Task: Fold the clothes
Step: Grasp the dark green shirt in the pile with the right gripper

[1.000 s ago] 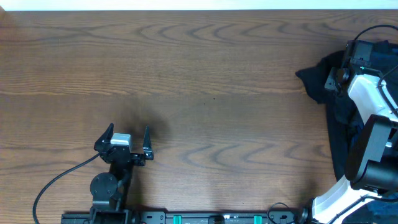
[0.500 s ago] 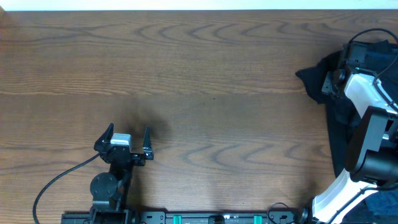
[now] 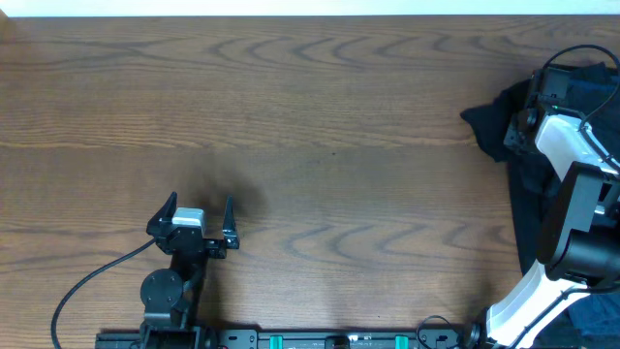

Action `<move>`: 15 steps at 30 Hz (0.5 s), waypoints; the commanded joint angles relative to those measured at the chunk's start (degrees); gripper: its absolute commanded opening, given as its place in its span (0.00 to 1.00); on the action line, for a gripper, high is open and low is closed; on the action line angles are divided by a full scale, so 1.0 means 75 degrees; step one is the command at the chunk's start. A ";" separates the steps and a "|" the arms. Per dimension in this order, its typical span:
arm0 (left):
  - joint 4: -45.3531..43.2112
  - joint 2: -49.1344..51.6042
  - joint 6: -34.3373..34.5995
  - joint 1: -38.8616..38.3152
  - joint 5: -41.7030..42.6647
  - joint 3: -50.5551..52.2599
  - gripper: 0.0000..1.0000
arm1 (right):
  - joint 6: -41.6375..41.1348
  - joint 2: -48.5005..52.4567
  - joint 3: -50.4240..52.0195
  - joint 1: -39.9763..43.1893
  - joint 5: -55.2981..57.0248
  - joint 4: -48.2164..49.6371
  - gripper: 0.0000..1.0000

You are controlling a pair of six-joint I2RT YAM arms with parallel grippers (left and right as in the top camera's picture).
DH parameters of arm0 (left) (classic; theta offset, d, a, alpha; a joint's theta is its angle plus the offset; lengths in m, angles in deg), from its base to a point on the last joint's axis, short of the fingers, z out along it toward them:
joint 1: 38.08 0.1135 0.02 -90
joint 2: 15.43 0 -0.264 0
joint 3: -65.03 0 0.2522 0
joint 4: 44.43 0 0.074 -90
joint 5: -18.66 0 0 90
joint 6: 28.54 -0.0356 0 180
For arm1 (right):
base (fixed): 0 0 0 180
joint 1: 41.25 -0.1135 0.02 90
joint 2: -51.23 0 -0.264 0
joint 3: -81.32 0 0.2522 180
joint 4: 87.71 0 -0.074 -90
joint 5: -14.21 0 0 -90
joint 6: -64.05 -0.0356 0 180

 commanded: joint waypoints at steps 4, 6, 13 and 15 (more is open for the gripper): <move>0.0271 -0.0052 -0.0079 -0.0026 0.0181 0.0111 0.98 | 0.0050 0.0070 0.0119 0.0067 0.0210 0.0195 0.48; 0.0271 -0.0052 -0.0079 -0.0026 0.0181 0.0111 0.98 | 0.0058 0.0070 0.0198 0.0067 0.0210 0.0283 0.48; 0.0274 -0.0052 -0.0079 -0.0026 0.0181 0.0111 0.98 | 0.0079 0.0070 0.0280 0.0064 0.0210 0.0425 0.38; 0.0271 -0.0052 -0.0079 -0.0026 0.0181 0.0111 0.98 | 0.0076 0.0070 0.0280 0.0064 0.0210 0.0452 0.27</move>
